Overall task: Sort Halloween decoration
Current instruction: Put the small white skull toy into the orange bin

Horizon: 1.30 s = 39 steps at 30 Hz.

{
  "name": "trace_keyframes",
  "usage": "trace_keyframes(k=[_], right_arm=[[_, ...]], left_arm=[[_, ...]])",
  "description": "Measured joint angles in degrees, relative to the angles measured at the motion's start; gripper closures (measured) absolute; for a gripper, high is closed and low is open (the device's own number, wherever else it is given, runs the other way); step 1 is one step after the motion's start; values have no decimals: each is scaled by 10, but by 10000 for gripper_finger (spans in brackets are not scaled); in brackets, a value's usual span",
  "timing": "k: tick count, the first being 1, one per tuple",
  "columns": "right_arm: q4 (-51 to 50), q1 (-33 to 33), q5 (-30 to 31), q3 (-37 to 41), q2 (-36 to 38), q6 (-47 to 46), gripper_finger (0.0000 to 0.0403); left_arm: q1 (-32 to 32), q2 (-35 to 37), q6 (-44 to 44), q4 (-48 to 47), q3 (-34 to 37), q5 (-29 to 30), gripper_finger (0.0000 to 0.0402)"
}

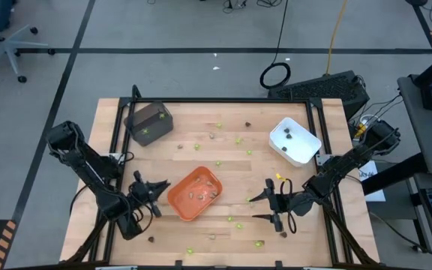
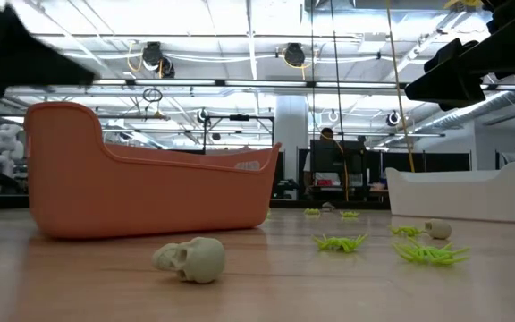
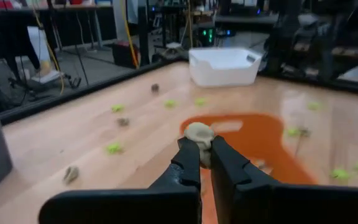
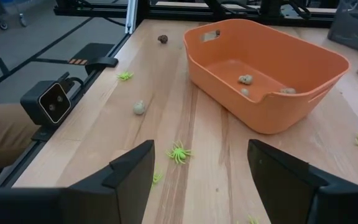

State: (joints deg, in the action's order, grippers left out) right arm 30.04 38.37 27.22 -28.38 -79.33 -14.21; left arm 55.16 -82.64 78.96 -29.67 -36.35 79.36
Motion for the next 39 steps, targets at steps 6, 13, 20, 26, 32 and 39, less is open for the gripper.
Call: trace_keyframes(k=[6, 13, 20, 26, 32, 39], right_arm=[[0, 0, 0, 0, 0, 1, 161], [0, 0, 0, 0, 0, 0, 161], [-1, 0, 0, 0, 0, 2, 161], [-1, 0, 0, 0, 0, 0, 161], [-1, 0, 0, 0, 0, 0, 161], [-3, 0, 0, 0, 0, 1, 161]], left_arm=[[0, 0, -153, 69, -66, 12, 395], [0, 1, -407, 276, -109, -8, 393], [-13, 1, -747, 514, -110, -144, 392], [-48, 1, -813, 540, -110, -216, 391], [-69, 1, -884, 542, -110, -248, 391], [-72, 1, -1089, 542, -110, -292, 391]])
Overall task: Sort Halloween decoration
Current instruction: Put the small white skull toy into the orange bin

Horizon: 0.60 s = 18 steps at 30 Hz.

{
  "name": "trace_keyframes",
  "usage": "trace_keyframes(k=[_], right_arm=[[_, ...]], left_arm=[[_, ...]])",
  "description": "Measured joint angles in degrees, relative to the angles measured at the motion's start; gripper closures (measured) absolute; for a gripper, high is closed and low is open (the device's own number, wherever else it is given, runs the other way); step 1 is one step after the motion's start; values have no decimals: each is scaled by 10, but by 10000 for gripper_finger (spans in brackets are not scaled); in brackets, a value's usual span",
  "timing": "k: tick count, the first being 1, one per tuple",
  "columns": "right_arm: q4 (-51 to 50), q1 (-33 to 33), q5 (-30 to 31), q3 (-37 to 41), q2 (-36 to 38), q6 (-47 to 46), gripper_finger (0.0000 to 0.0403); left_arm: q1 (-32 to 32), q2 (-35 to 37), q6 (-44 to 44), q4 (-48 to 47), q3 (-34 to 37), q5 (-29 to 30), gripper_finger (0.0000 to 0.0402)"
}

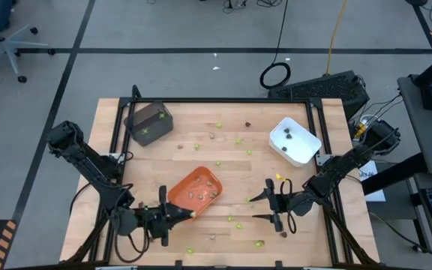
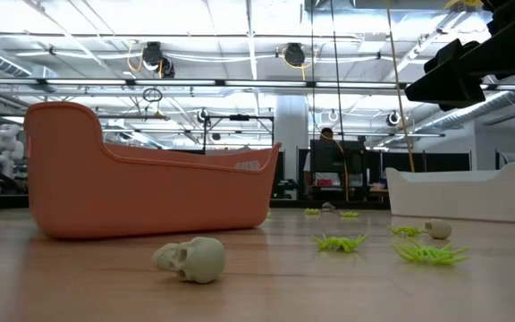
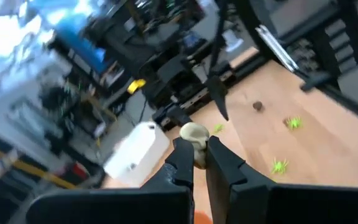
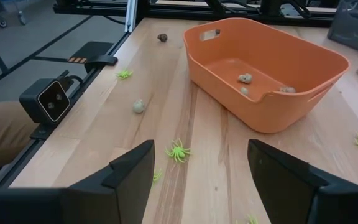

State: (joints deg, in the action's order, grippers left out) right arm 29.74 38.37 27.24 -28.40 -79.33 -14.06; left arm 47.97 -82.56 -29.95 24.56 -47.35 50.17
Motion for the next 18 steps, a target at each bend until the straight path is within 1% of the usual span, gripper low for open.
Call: trace_keyframes(k=[3, 6, 18], right_arm=[[0, 0, 0, 0, 0, 2, 161], [0, 0, 0, 0, 0, 2, 161], [0, 0, 0, 0, 0, 1, 161]], left_arm=[[0, 0, -78, 0, 0, -19, 391], [0, 0, -110, -3, 0, -24, 391], [-10, 0, -113, -11, 0, -24, 391]])
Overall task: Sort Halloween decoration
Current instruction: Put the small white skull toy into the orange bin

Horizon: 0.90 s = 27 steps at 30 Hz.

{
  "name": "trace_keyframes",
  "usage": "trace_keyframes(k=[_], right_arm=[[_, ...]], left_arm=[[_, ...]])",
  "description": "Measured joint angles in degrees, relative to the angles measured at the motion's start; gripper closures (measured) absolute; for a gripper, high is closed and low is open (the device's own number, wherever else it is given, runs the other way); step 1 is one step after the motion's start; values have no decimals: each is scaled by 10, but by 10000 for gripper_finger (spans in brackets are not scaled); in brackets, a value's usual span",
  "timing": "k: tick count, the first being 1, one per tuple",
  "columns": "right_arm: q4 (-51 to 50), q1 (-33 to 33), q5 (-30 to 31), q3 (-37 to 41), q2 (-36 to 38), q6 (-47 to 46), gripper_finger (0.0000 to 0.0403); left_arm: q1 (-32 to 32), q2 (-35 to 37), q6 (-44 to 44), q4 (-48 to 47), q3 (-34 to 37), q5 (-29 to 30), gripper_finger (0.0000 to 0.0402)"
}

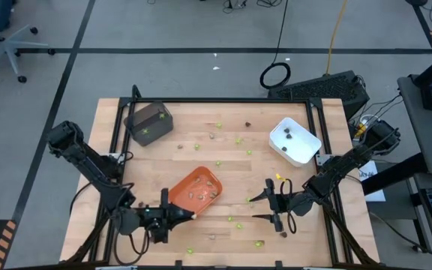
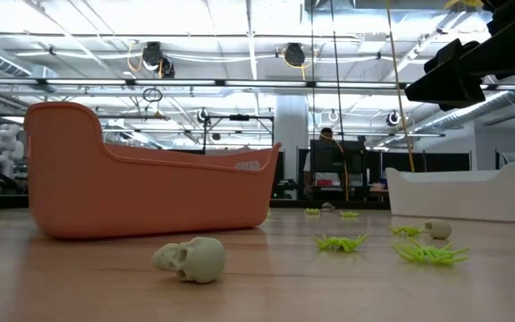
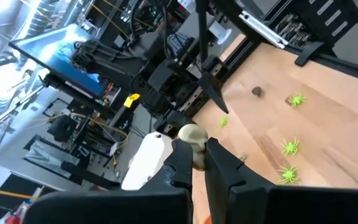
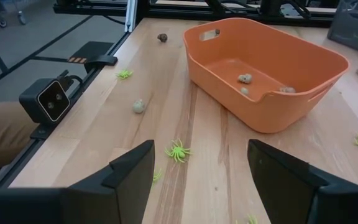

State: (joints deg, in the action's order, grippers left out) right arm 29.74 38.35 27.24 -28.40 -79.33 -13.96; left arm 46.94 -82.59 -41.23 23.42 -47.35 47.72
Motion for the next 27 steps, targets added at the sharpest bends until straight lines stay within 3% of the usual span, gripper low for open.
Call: trace_keyframes(k=[5, 16, 21, 27], right_arm=[[0, 0, 0, 0, 0, -3, 161], [0, 0, 0, 0, 0, -1, 161], [0, -1, 15, 0, 0, 0, 161], [0, -1, 15, 0, 0, -6, 161]], left_arm=[[-17, 0, 78, 1, 0, -29, 391], [-56, 0, 482, 1, 0, -7, 391], [-61, 0, 579, 0, 0, -6, 391], [-61, 0, 630, -5, 0, -6, 391]])
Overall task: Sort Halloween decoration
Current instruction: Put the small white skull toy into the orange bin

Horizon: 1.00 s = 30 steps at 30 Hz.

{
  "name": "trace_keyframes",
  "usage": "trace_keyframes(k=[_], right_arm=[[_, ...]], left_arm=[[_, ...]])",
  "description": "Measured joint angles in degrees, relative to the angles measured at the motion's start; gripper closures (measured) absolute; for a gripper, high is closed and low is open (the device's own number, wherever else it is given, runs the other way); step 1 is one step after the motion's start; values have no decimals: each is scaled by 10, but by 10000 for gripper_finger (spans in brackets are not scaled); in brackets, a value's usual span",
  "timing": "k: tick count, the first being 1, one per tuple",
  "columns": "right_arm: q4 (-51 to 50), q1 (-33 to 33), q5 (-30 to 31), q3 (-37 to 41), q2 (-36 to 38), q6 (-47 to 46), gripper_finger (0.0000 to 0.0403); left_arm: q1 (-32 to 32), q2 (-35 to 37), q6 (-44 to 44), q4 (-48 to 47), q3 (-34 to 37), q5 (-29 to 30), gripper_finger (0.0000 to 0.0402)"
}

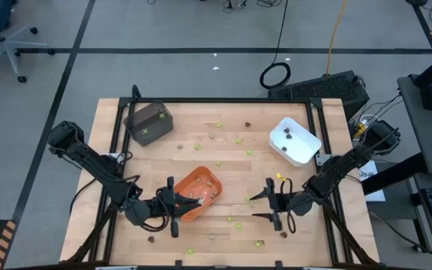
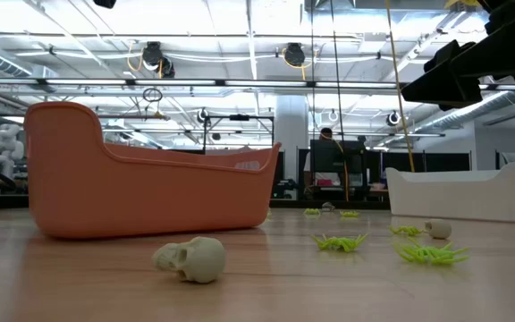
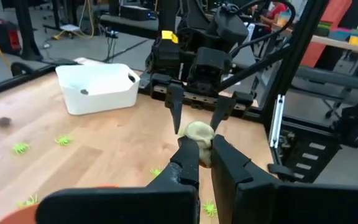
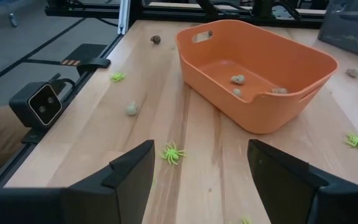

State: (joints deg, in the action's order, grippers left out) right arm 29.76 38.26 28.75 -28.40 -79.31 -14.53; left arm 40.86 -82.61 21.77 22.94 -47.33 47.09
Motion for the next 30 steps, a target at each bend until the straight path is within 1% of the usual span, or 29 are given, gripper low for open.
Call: trace_keyframes(k=[4, 6, 10, 15, 19, 24, 27, 30], right_arm=[[0, 0, 0, 0, 0, -4, 161], [0, 0, 0, 0, 0, -3, 161], [0, 0, 0, 0, 0, 5, 161], [0, -5, 0, 0, 0, 1, 161], [0, -5, 0, 0, 0, 1, 161], [-3, -5, 0, 0, 0, -4, 161], [-36, -4, 0, 0, 0, -26, 161], [-75, -4, 0, 0, 0, -57, 161]], left_arm=[[0, 0, 0, -18, 0, 1, 391], [0, 0, -1, -45, 0, 10, 391], [-5, 0, 3, -115, 0, 50, 391], [-27, -1, 5, -172, 1, 55, 391], [-48, -22, 16, -182, 2, 53, 391], [-69, -60, 20, -178, 2, 29, 391], [-79, -76, 42, -175, 2, 29, 386], [-86, -85, 76, -178, 2, 17, 367]])
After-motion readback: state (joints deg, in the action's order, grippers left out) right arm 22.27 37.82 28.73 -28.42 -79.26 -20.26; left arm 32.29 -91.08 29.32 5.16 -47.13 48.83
